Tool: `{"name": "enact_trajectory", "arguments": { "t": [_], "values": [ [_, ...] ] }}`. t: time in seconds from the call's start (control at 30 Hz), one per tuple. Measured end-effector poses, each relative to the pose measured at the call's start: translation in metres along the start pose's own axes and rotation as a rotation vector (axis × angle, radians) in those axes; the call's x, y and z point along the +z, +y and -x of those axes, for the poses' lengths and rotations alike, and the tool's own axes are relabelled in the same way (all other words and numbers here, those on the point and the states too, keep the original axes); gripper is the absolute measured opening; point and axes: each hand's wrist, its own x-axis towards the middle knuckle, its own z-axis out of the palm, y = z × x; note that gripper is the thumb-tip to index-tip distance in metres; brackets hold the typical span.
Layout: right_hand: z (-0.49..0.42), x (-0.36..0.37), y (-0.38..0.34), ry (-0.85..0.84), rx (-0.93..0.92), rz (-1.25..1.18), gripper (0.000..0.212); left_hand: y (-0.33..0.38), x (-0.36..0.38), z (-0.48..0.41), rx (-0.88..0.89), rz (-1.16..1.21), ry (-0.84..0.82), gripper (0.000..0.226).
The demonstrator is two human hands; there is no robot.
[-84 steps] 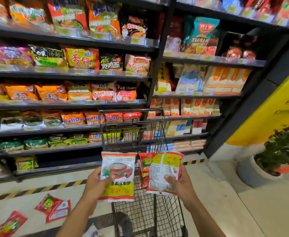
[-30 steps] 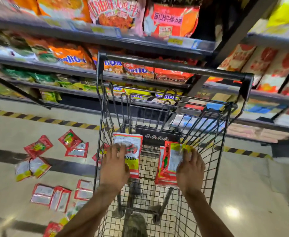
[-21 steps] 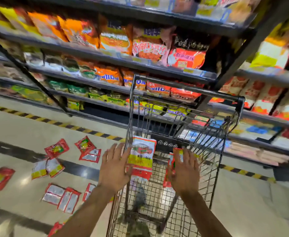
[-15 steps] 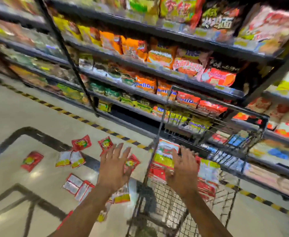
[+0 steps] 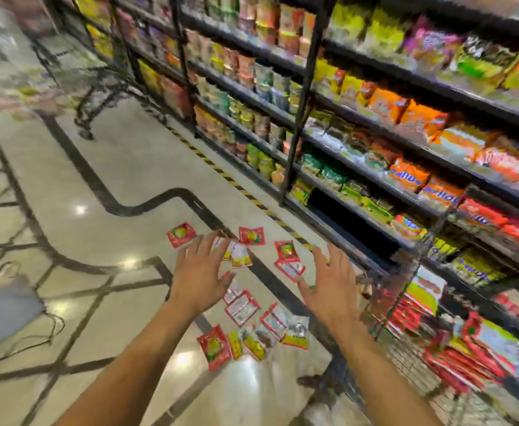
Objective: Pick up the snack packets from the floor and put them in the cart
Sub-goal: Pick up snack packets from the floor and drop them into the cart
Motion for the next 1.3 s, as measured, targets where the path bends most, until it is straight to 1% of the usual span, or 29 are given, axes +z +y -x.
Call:
{"name": "enact_trajectory", "arguments": {
  "t": [0.13,0.3,0.5,0.63,0.73,0.83,0.97,1.1,1.2,1.3],
  "values": [
    [0.01,0.007,-0.073,-0.017,-0.066,0.007,0.079,-0.07,-0.022,0.031,-0.095,-0.013,0.016,0.077],
    [-0.002,0.01,-0.154,-0.06,-0.134,0.029,0.079,-0.142,-0.039,0.048,-0.2,-0.026,0.021,0.078],
    [-0.039,0.029,-0.224,-0.075,-0.19,0.022,0.08,-0.211,-0.055,0.038,-0.291,0.041,0.036,0.077],
    [-0.076,0.044,-0.258,-0.06,-0.188,-0.01,0.077,-0.25,-0.06,0.013,-0.308,0.062,0.053,0.077],
    [-0.111,0.061,-0.281,-0.058,-0.166,-0.033,0.074,-0.283,-0.056,-0.02,-0.287,0.035,0.06,0.077],
    [-0.152,0.085,-0.3,-0.093,-0.158,-0.046,0.078,-0.316,-0.05,-0.066,-0.292,0.027,0.054,0.079],
    [-0.225,0.114,-0.334,-0.13,-0.109,-0.064,0.082,-0.363,-0.041,-0.147,-0.263,0.0,0.0,0.08],
    [-0.297,0.133,-0.358,-0.123,-0.072,-0.086,0.086,-0.402,-0.032,-0.231,-0.217,-0.014,-0.045,0.08],
    [-0.347,0.137,-0.372,-0.161,-0.043,-0.059,0.081,-0.421,-0.032,-0.29,-0.17,-0.001,-0.056,0.08],
    [-0.39,0.137,-0.379,-0.148,-0.025,-0.021,0.079,-0.433,-0.027,-0.342,-0.127,0.027,-0.064,0.08]
  ]
}}
